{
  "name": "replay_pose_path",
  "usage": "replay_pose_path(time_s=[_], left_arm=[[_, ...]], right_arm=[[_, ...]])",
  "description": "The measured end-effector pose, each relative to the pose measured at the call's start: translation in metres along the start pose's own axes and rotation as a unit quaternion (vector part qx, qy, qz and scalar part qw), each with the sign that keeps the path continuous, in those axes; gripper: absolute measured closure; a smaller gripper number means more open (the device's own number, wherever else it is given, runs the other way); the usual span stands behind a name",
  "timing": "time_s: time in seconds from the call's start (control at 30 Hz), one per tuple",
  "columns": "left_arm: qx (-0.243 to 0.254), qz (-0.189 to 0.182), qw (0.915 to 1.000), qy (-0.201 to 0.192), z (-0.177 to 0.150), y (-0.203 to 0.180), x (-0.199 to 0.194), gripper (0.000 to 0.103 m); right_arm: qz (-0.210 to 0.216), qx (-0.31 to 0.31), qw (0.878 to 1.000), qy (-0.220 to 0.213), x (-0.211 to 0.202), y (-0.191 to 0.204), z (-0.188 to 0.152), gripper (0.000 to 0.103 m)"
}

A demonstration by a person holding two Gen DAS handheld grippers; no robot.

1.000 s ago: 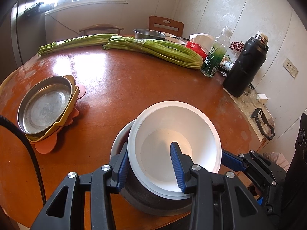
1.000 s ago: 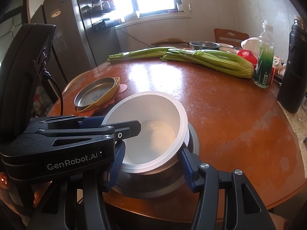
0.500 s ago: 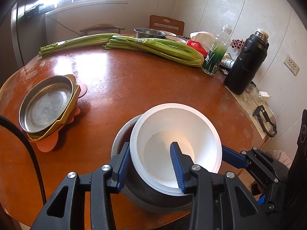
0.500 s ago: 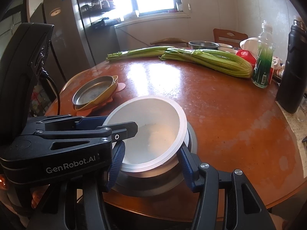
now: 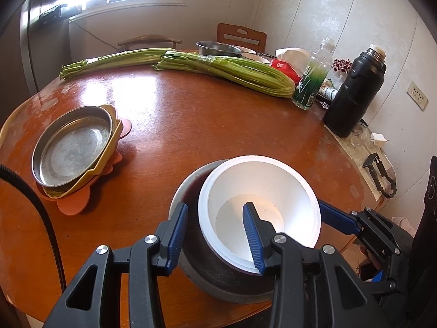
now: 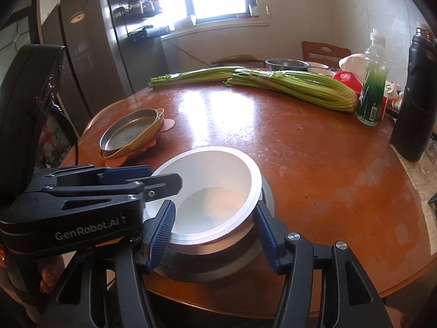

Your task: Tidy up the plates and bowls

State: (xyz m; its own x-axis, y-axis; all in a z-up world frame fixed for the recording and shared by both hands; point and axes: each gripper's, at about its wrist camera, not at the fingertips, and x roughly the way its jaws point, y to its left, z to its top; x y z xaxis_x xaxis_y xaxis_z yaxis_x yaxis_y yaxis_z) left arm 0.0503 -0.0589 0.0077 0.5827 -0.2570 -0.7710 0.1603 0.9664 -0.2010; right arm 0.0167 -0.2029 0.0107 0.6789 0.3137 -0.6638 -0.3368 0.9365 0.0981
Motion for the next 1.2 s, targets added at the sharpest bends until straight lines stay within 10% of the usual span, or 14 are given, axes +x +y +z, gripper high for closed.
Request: replay_pose_path(time_s=[1.2], left_arm=[[-0.056, -0.046, 0.9970, 0.029, 0.010, 0.041, 0.030, 0.051]], right_arm=[[0.046, 0.076, 0.994, 0.068, 0.040, -0.003, 0.015, 0.032]])
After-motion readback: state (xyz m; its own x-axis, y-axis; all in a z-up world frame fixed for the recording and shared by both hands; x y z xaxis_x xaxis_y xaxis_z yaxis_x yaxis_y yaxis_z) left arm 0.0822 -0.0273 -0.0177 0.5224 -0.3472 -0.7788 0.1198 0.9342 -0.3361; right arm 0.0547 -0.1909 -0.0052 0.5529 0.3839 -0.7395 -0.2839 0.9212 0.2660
